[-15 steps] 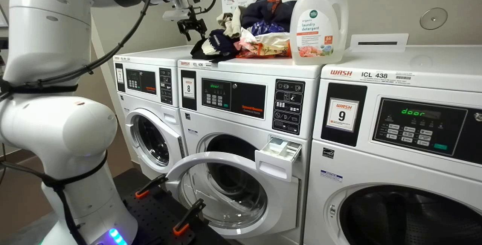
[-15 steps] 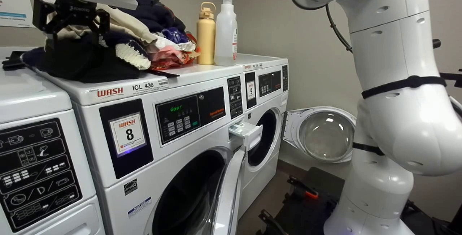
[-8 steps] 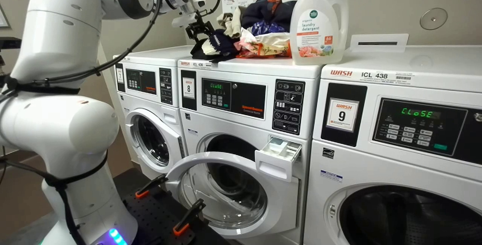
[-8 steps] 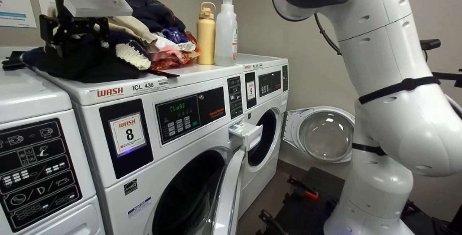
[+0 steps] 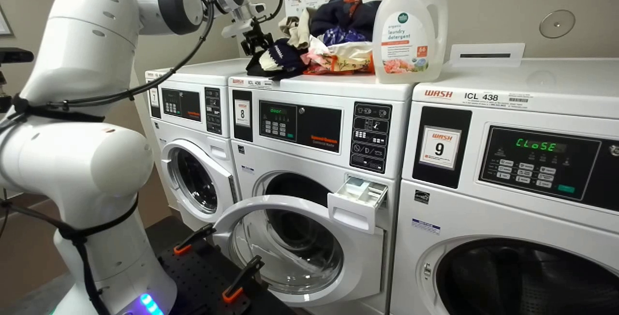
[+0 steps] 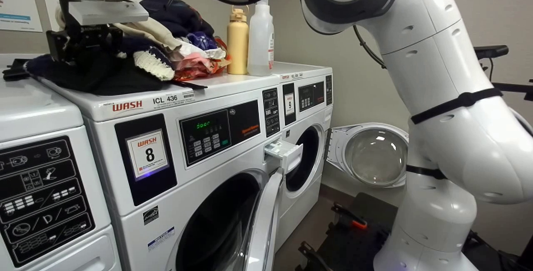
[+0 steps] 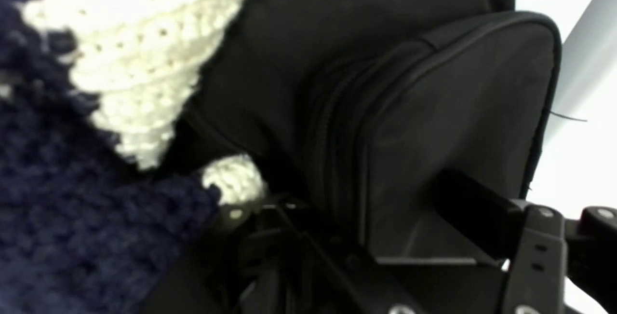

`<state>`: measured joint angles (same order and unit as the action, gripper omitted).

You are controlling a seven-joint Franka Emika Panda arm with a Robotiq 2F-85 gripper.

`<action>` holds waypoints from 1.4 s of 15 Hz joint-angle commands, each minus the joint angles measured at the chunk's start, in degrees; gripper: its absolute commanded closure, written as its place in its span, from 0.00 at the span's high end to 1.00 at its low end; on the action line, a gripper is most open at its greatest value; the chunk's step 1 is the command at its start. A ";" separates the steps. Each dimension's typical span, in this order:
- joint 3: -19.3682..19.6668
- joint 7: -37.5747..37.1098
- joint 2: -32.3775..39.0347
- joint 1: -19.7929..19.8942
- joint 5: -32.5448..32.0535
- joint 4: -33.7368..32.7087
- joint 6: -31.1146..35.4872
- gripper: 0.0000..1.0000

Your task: Move the black bag to the left

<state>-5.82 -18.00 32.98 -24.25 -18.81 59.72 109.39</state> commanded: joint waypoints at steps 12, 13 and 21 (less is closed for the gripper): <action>-2.12 3.27 6.03 2.85 9.31 -13.90 -14.84 0.02; -2.72 4.22 6.07 3.61 11.25 -14.75 -15.42 0.02; -6.49 6.59 6.32 7.75 23.16 -20.26 -19.10 0.02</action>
<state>-10.06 -12.36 38.67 -17.66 0.46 43.68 94.11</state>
